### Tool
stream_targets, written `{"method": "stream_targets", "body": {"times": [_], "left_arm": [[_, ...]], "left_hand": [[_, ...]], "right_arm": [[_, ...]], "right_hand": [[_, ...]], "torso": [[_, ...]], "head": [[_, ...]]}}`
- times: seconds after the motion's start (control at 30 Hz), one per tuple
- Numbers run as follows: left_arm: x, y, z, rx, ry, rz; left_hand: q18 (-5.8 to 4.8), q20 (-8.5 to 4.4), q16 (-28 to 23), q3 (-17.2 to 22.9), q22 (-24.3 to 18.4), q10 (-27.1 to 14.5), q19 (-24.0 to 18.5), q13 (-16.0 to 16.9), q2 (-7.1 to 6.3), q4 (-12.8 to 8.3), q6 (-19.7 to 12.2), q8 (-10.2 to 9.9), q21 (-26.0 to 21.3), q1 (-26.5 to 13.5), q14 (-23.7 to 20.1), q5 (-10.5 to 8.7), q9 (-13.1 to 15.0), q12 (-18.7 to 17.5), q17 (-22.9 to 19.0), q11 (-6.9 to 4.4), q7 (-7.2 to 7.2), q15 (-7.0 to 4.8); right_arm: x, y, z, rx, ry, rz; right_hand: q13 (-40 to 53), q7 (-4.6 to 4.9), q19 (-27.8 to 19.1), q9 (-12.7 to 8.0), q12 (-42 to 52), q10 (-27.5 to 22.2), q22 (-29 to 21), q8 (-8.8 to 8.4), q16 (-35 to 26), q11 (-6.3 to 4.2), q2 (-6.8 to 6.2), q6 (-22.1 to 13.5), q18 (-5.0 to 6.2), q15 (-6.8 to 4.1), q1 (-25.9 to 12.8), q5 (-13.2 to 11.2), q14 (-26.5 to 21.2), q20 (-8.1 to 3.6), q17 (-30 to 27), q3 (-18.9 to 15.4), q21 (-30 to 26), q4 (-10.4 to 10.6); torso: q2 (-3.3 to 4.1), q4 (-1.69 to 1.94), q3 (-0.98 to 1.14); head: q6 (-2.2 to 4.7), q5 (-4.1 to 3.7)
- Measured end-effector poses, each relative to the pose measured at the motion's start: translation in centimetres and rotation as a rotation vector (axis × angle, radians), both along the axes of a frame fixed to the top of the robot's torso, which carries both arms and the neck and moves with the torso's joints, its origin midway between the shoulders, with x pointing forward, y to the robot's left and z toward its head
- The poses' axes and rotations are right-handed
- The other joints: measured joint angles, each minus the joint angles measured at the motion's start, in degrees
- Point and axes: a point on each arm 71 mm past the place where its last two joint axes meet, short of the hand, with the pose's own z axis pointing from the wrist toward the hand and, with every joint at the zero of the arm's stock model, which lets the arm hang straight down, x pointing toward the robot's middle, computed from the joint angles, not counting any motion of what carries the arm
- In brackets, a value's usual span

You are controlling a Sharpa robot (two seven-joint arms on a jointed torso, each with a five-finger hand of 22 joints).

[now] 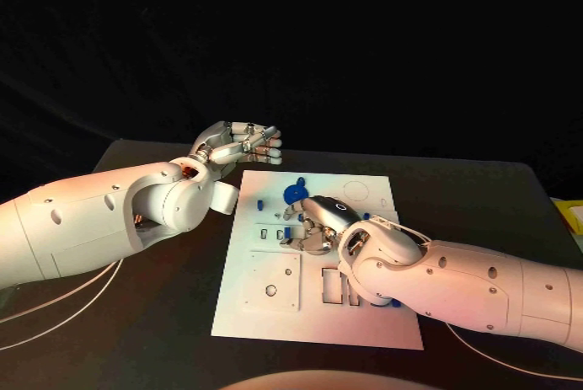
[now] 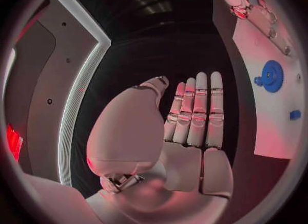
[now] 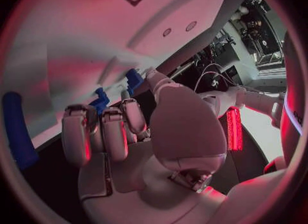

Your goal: Assemble the parts on the task board

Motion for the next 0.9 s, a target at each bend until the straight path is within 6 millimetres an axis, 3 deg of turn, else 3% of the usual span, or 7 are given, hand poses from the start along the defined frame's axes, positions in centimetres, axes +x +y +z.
{"method": "stream_targets", "body": {"times": [0.13, 0.3, 0.4, 0.5, 0.63, 0.77, 0.9], "left_arm": [[0.3, 0.3, -0.3, 0.037, 0.018, -0.005], [0.9, 0.9, -1.0, 0.136, 0.055, -0.014], [1.2, 1.3, -1.5, 0.207, 0.082, -0.024], [1.3, 1.4, -1.9, 0.274, 0.104, -0.042], [1.3, 0.9, -2.4, 0.404, 0.138, -0.103], [1.3, -0.1, -2.2, 0.564, 0.159, -0.176], [1.4, -1.6, -2.1, 0.748, 0.172, -0.248]], "left_hand": [[-0.01, -0.47, 3.26, -2.2, 0.88, -2.7, 1.76, -0.06, -1.11, 0.21, -3.09, -1.92, 2.07, -3.69, 3.0, -1.17, -0.63, -0.06, 2.43, 1.2, 0.96, 0.03], [-0.01, -2.46, 13.83, -4.72, 3.86, -0.31, 5.74, 1.09, -0.8, 0.24, -3.1, -1.73, 7.8, -4.36, 8.55, -1.23, -0.49, 2.86, 9.32, -0.1, 0.22, -1.8], [0.0, -5.05, 32.14, -6.83, 9.56, 5.73, 8.72, 7.99, -0.02, 0.22, -1.29, 3.18, 17.34, -5.45, 12.18, -1.02, 1.82, 13.75, 22.97, -3.31, -2.74, -4.67], [-0.01, -6.18, 46.87, -8.36, 15.38, 4.16, 8.4, 16.34, 0.43, 0.42, -1.62, 7.97, 24.93, -6.63, 15.05, -0.81, 4.4, 24.93, 37.32, -4.44, -4.1, -5.95], [-1.36, -7.37, 60.53, -9.84, 34.72, 0.54, 12.82, 31.08, 3.17, 0.61, -3.4, 16.95, 40.47, -10.12, 19.31, -0.81, 10.35, 43.22, 52.84, -5.92, -5.87, -7.13], [-2.69, -7.98, 64.75, -10.07, 44.96, 4.4, 16.49, 45.09, 4.21, 0.72, -4.42, 22.53, 47.24, -11.16, 19.79, -0.34, 14.5, 56.59, 58.45, -6.99, -6.89, -7.67], [-2.68, -8.3, 66.87, -10.07, 48.32, 5.61, 17.1, 50.13, 5.04, 0.72, -5.02, 25.76, 49.43, -12.0, 19.59, -0.15, 17.18, 61.25, 58.8, -7.55, -7.49, -7.87]], "right_arm": [[-0.1, -1.1, 0.8, 0.066, -0.033, 0.006], [0.0, -2.8, 2.7, 0.164, -0.056, 0.04], [0.1, -4.5, 4.1, 0.219, -0.049, 0.055], [0.2, -6.2, 5.3, 0.258, -0.041, 0.054], [0.2, -8.7, 6.7, 0.31, -0.013, 0.032], [0.4, -10.8, 7.6, 0.345, 0.019, -0.005], [1.0, -13.1, 8.4, 0.363, 0.03, -0.055]], "right_hand": [[0.34, -0.14, -0.01, -0.23, 0.27, 0.04, 0.0, -1.05, -0.21, -0.05, 1.97, -0.64, 0.0, 0.0, 3.03, 0.29, 0.0, 0.15, 0.0, -1.3, -1.11, 0.65], [0.11, -0.45, -0.44, 0.46, 0.36, 0.11, -0.01, 0.42, -0.43, -0.12, 3.03, 2.87, 0.0, 0.0, 4.95, 3.15, 0.0, 0.14, -0.01, -0.68, -2.16, 0.26], [0.16, -0.97, -0.4, 0.96, 0.36, 0.08, -0.01, 1.7, -0.43, -0.38, 3.69, 4.69, 0.0, 0.0, 5.6, 3.91, 0.0, 0.09, -0.01, -0.15, -1.92, 0.78], [0.34, -1.29, -0.11, 1.29, 0.36, 0.3, -0.01, 2.59, -0.43, -0.74, 3.82, 5.62, 0.0, -0.59, 5.74, 5.08, -0.07, -0.2, -0.01, 0.18, -1.72, 0.74], [0.51, -1.38, -0.11, 1.47, 0.36, 0.51, -0.01, 2.85, -0.43, -0.95, 3.82, 5.71, 0.0, -0.65, 5.74, 6.37, 0.01, -0.2, -0.01, 0.54, -1.72, 0.68], [0.51, -1.38, -0.11, 1.54, 0.36, 0.51, -0.01, 3.24, -0.43, -0.95, 3.82, 5.71, 0.0, -0.64, 5.73, 6.45, 0.01, -0.19, -0.01, 0.54, -1.72, 0.68], [0.35, -1.38, 0.09, 1.54, 0.36, 0.51, -0.02, 3.28, -0.43, -0.95, 3.82, 5.71, 0.0, -0.64, 5.73, 6.67, 0.01, -0.39, -0.01, 0.51, -1.72, 0.7]], "torso": [[-0.1, 0.01, 0.04], [-0.29, -0.03, 0.1], [-0.52, -0.12, 0.2], [-0.8, -0.26, 0.3], [-1.24, -0.57, 0.47], [-1.66, -0.9, 0.62], [-2.06, -1.01, 0.75]], "head": [[0.08, -0.08], [0.28, -0.07], [0.32, 0.03], [0.3, -0.1], [-0.02, -0.12], [-0.31, 0.2], [-0.56, 0.4]]}}
